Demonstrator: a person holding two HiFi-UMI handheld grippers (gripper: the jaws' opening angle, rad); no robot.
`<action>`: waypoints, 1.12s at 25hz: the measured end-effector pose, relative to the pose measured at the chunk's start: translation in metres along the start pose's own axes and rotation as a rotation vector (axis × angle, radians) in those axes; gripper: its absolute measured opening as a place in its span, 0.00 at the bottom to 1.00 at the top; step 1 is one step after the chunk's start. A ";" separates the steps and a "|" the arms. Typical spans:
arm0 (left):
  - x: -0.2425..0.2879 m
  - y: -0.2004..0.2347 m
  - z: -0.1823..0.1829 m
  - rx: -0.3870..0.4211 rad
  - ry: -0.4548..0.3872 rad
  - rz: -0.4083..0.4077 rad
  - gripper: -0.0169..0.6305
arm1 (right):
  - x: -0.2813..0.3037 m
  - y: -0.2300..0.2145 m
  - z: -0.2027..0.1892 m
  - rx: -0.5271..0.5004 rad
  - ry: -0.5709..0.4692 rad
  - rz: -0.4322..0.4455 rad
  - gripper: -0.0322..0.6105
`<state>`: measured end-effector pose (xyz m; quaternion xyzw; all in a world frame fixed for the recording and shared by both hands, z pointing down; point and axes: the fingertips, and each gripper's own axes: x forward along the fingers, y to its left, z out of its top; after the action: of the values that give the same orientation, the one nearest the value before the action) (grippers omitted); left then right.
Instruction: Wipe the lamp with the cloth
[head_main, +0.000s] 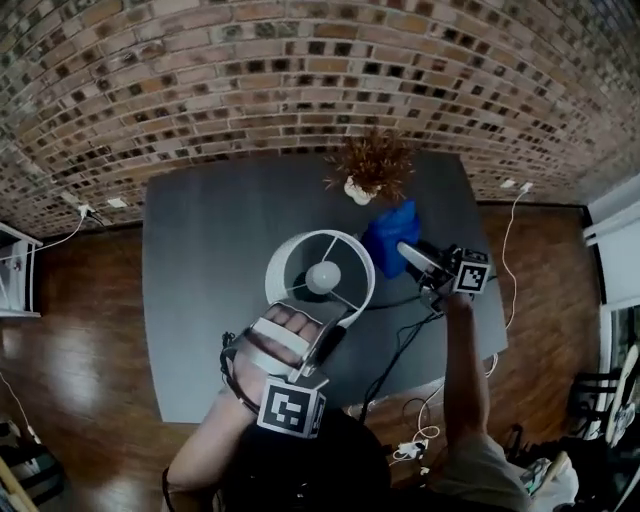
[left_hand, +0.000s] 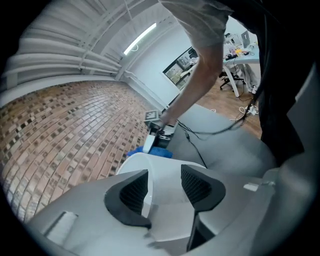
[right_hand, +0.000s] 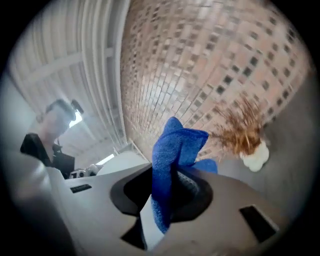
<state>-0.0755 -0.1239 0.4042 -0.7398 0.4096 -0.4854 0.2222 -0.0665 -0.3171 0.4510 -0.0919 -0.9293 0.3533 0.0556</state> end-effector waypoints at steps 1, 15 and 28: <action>0.000 0.003 0.002 0.002 -0.002 0.016 0.35 | 0.016 0.008 0.022 -0.090 0.070 -0.037 0.17; 0.010 0.008 0.006 0.009 -0.060 0.055 0.36 | 0.192 -0.038 -0.078 -0.025 1.459 0.067 0.17; 0.008 0.014 0.003 -0.019 -0.083 0.092 0.36 | 0.233 0.129 -0.191 -0.272 1.988 0.748 0.17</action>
<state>-0.0767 -0.1384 0.3969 -0.7417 0.4381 -0.4397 0.2542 -0.2447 -0.0501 0.5166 -0.6230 -0.4114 0.0079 0.6653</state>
